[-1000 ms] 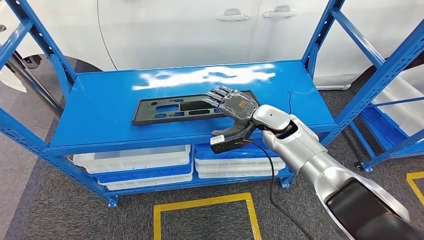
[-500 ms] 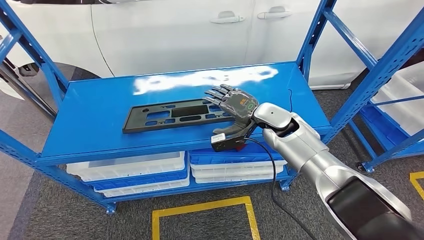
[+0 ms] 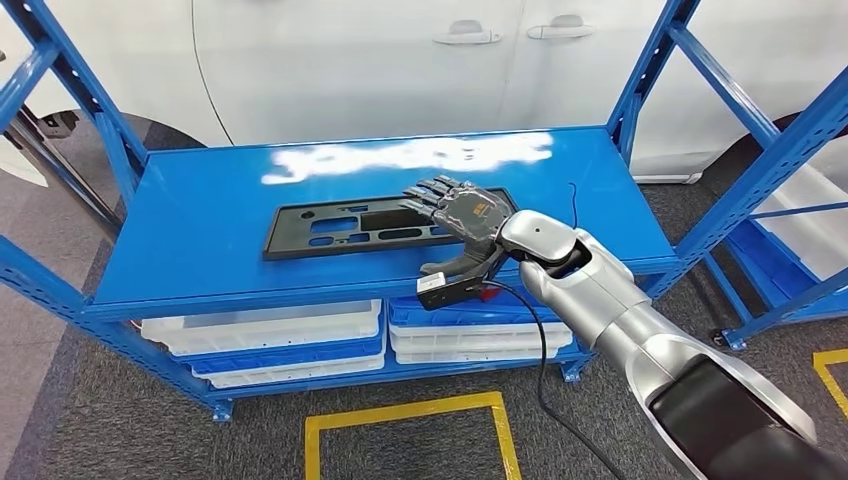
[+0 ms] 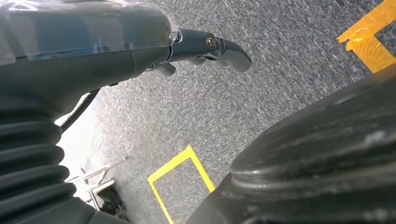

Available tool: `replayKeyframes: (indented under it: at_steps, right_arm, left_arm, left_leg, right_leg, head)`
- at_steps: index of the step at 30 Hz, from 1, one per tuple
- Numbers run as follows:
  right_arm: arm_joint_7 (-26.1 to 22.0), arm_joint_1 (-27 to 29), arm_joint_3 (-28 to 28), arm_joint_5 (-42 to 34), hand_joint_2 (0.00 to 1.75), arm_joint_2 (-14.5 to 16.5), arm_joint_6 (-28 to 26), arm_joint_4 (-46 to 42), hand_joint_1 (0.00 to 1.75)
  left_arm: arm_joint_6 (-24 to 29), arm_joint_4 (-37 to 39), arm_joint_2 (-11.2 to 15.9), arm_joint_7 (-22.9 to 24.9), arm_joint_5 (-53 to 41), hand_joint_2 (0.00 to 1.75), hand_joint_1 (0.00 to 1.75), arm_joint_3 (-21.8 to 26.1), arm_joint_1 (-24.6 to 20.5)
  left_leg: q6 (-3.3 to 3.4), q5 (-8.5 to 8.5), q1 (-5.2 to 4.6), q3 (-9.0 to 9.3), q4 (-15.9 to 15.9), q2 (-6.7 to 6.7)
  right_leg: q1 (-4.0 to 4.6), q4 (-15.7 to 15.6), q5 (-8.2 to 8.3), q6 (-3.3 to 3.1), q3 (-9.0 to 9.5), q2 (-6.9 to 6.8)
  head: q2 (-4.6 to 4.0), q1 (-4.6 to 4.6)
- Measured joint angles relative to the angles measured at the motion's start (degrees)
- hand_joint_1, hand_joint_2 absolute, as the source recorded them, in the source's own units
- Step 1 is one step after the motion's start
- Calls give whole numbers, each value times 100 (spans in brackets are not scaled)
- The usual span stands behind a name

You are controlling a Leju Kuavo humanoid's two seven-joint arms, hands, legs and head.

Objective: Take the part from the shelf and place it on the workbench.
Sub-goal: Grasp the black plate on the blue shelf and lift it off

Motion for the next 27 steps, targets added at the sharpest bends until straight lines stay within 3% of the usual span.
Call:
replayKeyframes:
  at_steps: [2, 4, 7, 10, 11, 12, 13, 15, 16, 18, 20, 22, 24, 26, 27]
  right_arm:
    - [-3, 4, 10, -5, 175, 7, -7, 2, 0]
    - [-7, 30, 24, -5, 175, 19, -14, 7, 0]
    - [-5, 72, 33, 3, 175, 50, -25, 18, 0]
    - [-1, 145, 46, 26, 175, 126, -52, 64, 0]
    - [-1, 190, 58, 37, 175, 151, -67, 97, 0]
    - [-2, 235, 75, 44, 175, 176, -85, 134, 0]
    - [-3, 270, 94, 51, 175, 202, -104, 171, 0]
    - [-9, 303, 125, 63, 175, 261, -148, 246, 0]
    - [-10, 306, 138, 75, 175, 291, -177, 286, 0]
    - [10, 312, 163, 125, 175, 344, -258, 386, 0]
    - [64, 325, 199, 194, 175, 398, -342, 507, 0]
    - [173, 328, 242, 280, 175, 467, -416, 625, 0]
    - [368, 308, 300, 414, 175, 571, -498, 763, 0]
    - [577, 311, 375, 552, 175, 714, -556, 933, 0]
    - [651, 326, 409, 599, 175, 782, -573, 1010, 0]
  left_arm:
    - [-1, 0, -5, 6, -1, 0, 0, 0, 1]
    - [-3, 0, -8, 9, -2, 0, 0, 0, 1]
    - [-8, -2, 3, 11, -3, 0, 0, 0, 1]
    - [-10, -2, 6, -74, -3, 0, 0, 0, 3]
    - [-12, -2, 6, -116, -2, 0, 0, 0, 4]
    - [-14, -2, 6, -137, -2, 0, 0, 0, 3]
    - [-17, -2, 7, -119, -2, 0, 0, 0, -1]
    - [-28, -2, 12, -39, -3, 0, 0, 0, -6]
    - [-35, -1, 14, -1, -3, 0, 0, 0, -5]
    - [-44, 0, 14, 27, -2, 0, 0, 0, -2]
    - [-38, 0, 10, 32, 0, 0, 0, 0, -2]
    - [-31, 0, 3, 31, 2, 0, 0, 0, -2]
    - [-28, 0, -1, 32, 4, 0, 0, 0, -1]
    - [-27, 0, -1, 33, 4, 0, 0, 0, 0]
    - [-27, 0, -1, 33, 4, 0, 0, 0, 0]
  left_leg:
    - [-40, -18, -12, 2, 6, -10]
    - [-95, -25, -19, -8, -7, -18]
    - [-185, -154, -27, -94, 168, -5]
    - [-270, -617, -18, -572, 1202, -22]
    - [-288, -693, -22, -683, 1490, -35]
    - [-299, -657, -27, -689, 1577, -44]
    - [-304, -517, -27, -596, 1443, -43]
    - [-305, -125, -14, -250, 737, -8]
    - [-292, -11, -10, -101, 402, 5]
    - [-210, -9, -15, 16, 86, 7]
    - [-108, -32, -17, -2, 27, -19]
    - [-47, -4, 1, -10, -3, -16]
    - [-1, 10, 10, -5, -21, 5]
    - [17, 8, 0, -7, -18, 14]
    - [20, 6, -6, -4, -17, 12]
  right_leg:
    - [37, -555, 154, -64, 247, 19]
    - [58, -651, 132, -105, 266, 29]
    - [-4, -726, 157, -180, 316, 17]
    - [-20, -747, 148, -233, 362, 14]
    - [-19, -746, 136, -236, 385, 14]
    - [-19, -744, 121, -236, 412, 16]
    - [-20, -738, 106, -230, 438, 19]
    - [-16, -713, 75, -203, 467, 32]
    - [-4, -688, 63, -183, 456, 39]
    - [28, -658, 64, -131, 394, 48]
    - [39, -649, 81, -82, 343, 45]
    - [30, -521, -3, -32, 285, 28]
    - [11, 25, -304, 22, 31, 4]
    - [-2, 805, -622, 49, -349, -11]
    - [-3, 1021, -653, 46, -463, -15]
  head:
    - [0, 0]
    - [0, 0]
    - [0, 0]
    - [0, 0]
    - [0, 0]
    - [0, 0]
    - [0, 0]
    - [0, 0]
    - [0, 0]
    - [0, -1]
    - [0, 0]
    - [0, 1]
    - [0, 1]
    - [0, 1]
    - [0, 1]
